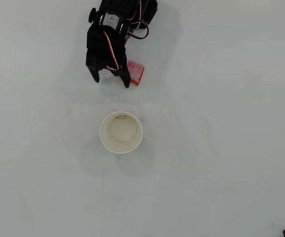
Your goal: Grasp a red cube and put it in the cup.
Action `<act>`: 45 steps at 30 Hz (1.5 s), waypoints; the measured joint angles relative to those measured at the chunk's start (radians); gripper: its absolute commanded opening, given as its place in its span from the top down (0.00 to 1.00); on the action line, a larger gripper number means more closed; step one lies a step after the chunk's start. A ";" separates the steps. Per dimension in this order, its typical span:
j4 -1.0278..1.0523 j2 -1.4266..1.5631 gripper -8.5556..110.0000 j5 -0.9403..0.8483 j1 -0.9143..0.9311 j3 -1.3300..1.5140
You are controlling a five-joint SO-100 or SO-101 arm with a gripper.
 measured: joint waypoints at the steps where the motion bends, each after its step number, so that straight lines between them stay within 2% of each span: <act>1: 0.020 0.003 0.66 -0.002 -0.002 -0.003; 23: 0.158 0.091 0.66 -0.008 0.057 -0.028; 31: 0.215 -0.006 0.66 -0.008 0.092 -0.109; 45: 0.069 -0.074 0.66 -0.008 -0.002 -0.114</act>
